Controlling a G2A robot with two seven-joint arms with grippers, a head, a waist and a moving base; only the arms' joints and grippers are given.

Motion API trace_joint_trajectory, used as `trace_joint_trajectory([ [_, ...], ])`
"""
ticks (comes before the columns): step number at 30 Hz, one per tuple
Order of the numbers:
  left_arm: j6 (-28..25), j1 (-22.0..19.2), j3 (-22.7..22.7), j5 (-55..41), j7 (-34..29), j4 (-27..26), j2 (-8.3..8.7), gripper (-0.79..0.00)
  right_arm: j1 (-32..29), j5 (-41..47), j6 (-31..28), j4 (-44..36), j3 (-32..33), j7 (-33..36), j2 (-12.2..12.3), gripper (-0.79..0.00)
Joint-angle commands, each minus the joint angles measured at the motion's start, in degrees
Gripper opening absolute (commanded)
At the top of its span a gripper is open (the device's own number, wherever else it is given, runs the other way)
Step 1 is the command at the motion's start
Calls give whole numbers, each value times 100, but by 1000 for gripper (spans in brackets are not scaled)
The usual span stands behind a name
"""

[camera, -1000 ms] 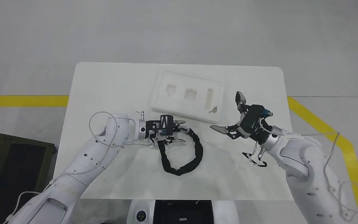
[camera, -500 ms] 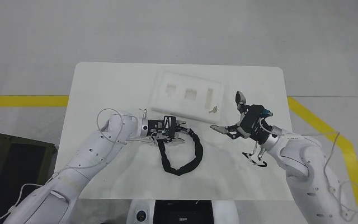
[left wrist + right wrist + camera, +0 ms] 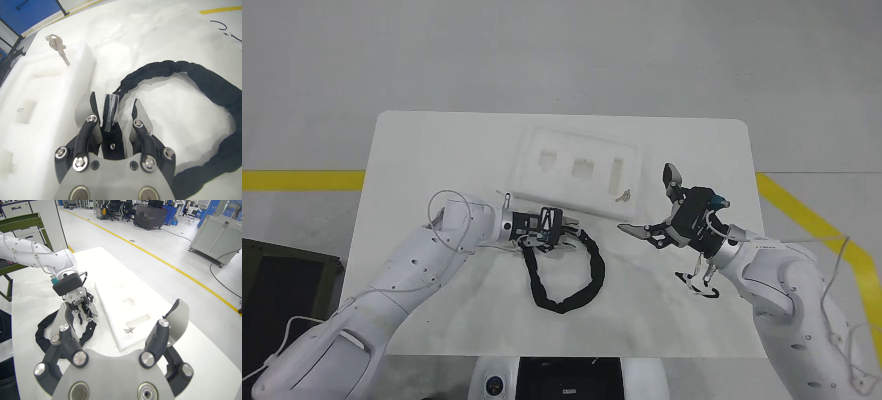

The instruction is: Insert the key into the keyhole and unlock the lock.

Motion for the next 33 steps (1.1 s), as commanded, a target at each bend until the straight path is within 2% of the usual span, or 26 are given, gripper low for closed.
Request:
trace_joint_trajectory([
  [1, 39, -35, 19, -1, -8, 61, -15, -397, 0, 0, 0, 0, 0, 0, 0, 0],
  [14, 32, -168, 161, -1, 21, 246, -86, -477, 0, 0, 0, 0, 0, 0, 0, 0],
  [15, 37, -176, 170, 2, 30, 250, -90, -508, 0, 0, 0, 0, 0, 0, 0, 0],
  [16, 43, -183, 179, 2, 36, 253, -94, -591, 0, 0, 0, 0, 0, 0, 0, 0],
  [17, 47, -192, 184, -4, 41, 253, -99, -720, 0, 0, 0, 0, 0, 0, 0, 0],
  [18, 59, -200, 186, -14, 57, 246, -102, -785, 0, 0, 0, 0, 0, 0, 0, 0],
  [26, 62, -208, 119, -209, 69, 296, -108, -785, 0, 0, 0, 0, 0, 0, 0, 0],
  [33, -13, -51, -292, -890, -45, 96, -30, -785, 0, 0, 0, 0, 0, 0, 0, 0],
])
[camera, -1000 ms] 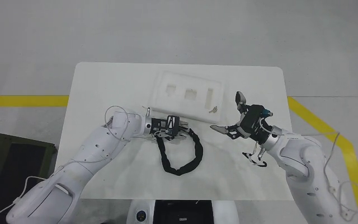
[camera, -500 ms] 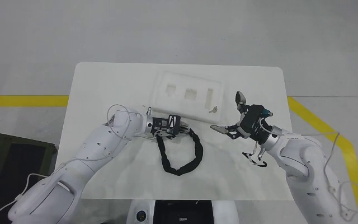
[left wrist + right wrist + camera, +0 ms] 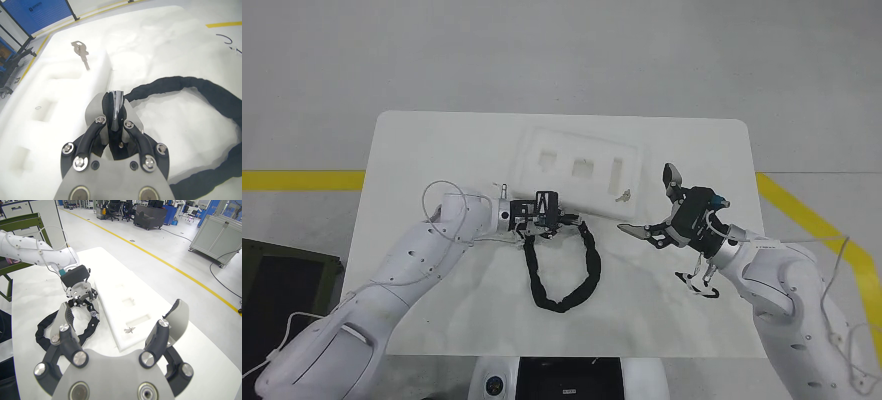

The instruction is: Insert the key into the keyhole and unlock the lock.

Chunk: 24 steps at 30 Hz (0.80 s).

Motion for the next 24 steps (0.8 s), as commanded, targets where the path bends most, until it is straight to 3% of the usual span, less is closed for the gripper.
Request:
trace_joint_trajectory([
  [1, 1, 87, -163, -187, -76, -118, 44, -785, 0, 0, 0, 0, 0, 0, 0, 0],
  [9, 191, 640, -959, -583, -381, -985, 306, -785, 0, 0, 0, 0, 0, 0, 0, 0],
  [16, 584, 1284, -1656, -720, -233, -1732, 512, -785, 0, 0, 0, 0, 0, 0, 0, 0],
  [24, 976, 1828, -2079, -804, 3, -2182, 617, -785, 0, 0, 0, 0, 0, 0, 0, 0],
])
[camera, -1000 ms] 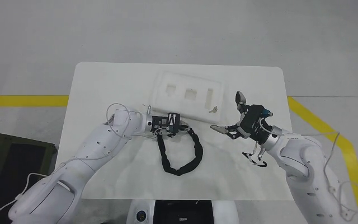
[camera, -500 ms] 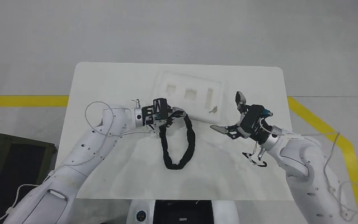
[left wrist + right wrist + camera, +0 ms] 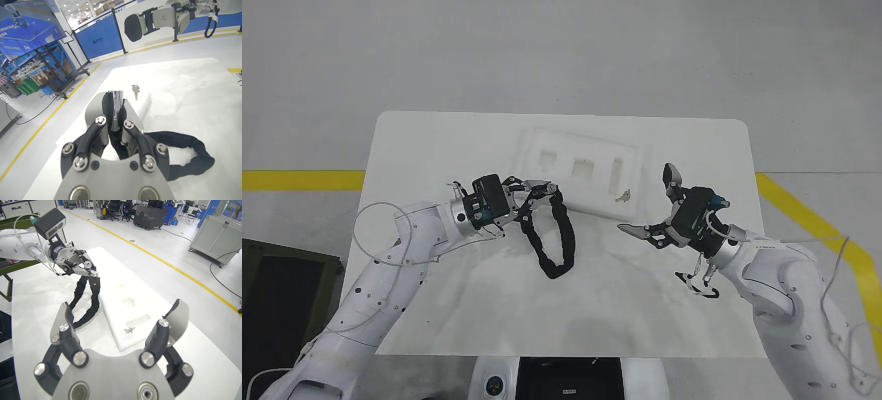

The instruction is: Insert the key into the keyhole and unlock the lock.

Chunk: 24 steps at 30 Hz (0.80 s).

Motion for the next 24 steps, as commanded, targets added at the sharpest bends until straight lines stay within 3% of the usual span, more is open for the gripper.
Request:
trace_joint_trajectory([
  [1, 42, 82, -36, 9, 47, -65, 11, -785, 0, 0, 0, 0, 0, 0, 0, 0],
  [24, 236, 208, -27, 59, 50, -220, 7, -785, 0, 0, 0, 0, 0, 0, 0, 0],
])
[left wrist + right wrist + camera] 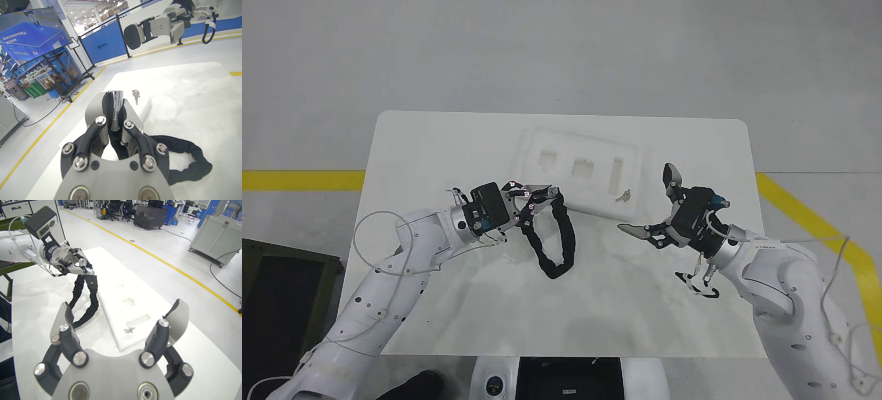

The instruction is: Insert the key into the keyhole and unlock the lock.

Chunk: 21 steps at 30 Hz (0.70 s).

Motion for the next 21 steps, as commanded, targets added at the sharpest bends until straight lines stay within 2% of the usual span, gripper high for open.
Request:
trace_joint_trajectory([
  [1, 0, 0, 0, 0, 0, 0, 0, -785, 0, 0, 0, 0, 0, 0, 0, 0],
  [6, 0, 0, 0, 0, 0, 0, 0, -785, -7, 5, 20, 2, -3, -1, -1, 0],
  [9, 77, 41, -19, -30, -91, -35, -2, -785, 64, 222, -132, -33, -121, 341, 8, 0],
  [14, -91, 31, -43, 39, -111, 6, 13, -785, 433, 821, 167, -28, -356, 1612, 12, 0],
  [17, -125, -6, -23, 62, -43, 30, 9, -785, 743, 1282, 574, -44, -543, 2430, 1, 0],
  [21, -146, -71, 19, 118, 12, 80, -1, -785, 1083, 1784, 971, 136, -792, 3194, -16, 0],
])
